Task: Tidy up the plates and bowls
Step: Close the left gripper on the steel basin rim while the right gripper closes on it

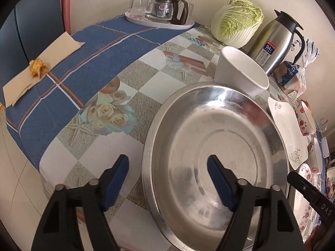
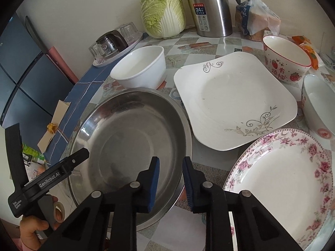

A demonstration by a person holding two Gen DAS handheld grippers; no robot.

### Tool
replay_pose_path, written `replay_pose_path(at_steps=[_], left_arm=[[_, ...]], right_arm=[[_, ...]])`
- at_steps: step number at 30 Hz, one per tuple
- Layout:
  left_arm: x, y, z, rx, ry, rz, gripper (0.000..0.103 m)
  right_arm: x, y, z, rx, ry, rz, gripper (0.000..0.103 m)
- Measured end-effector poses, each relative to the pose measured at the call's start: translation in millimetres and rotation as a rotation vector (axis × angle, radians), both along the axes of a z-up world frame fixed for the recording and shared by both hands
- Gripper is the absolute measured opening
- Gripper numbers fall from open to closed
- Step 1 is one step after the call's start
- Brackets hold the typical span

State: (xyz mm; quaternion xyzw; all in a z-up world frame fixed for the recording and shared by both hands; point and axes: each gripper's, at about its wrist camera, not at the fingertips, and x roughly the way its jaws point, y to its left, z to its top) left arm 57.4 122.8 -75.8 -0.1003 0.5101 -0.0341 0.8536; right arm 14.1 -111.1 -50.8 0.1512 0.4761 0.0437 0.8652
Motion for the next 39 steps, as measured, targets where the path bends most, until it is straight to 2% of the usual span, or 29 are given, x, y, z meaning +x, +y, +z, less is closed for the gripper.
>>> replay_pose_path(at_steps=[5,10,14,21,24,26,27,30,36,38,39], left_arm=[[0.9,1.2,-5.2,-0.005,0.017,0.006,0.063],[-0.4,4.1,-5.6,-0.011,0.017,0.012,0.062],[0.6,4.4,-5.7,-0.01,0.017,0.015,0.062],[0.8,5.2,-5.4,-0.012,0.016,0.012,0.062],[1.1,4.7,-5.5,-0.019,0.013,0.007,0.062],[2.0,3.6,-5.7,-0.019,0.009,0.003,0.048],[3.5,2.5,-6.0,-0.014,0.007,0.0,0.045],[9.9,-2.7,-6.8,0.012,-0.005,-0.005,0.044],[17.4,-2.4,-7.6,0.016,-0.018,-0.007,0.043],[15.4,-0.6,-7.2,0.017,-0.013,-0.001,0.032],[14.7,-0.1,-7.2,0.021,-0.009,0.0,0.03]], right_arm=[[0.6,-3.1,0.5,0.01,0.002,-0.01,0.021],[0.8,-9.5,1.0,0.031,0.0,-0.033,0.021],[-1.7,-26.5,3.5,0.121,-0.016,-0.077,0.021],[5.9,-25.0,-19.8,0.209,0.092,-0.065,0.021],[7.5,-21.9,-27.0,0.208,0.119,-0.057,0.021],[9.3,-20.1,-31.6,0.191,0.136,-0.056,0.02],[10.0,-19.6,-33.5,0.183,0.141,-0.057,0.02],[12.4,-18.0,-33.9,0.157,0.131,-0.052,0.019],[17.3,-18.8,-34.5,0.132,0.113,-0.051,0.019],[17.8,-17.9,-33.7,0.124,0.111,-0.045,0.02],[17.5,-16.6,-32.5,0.117,0.108,-0.04,0.021]])
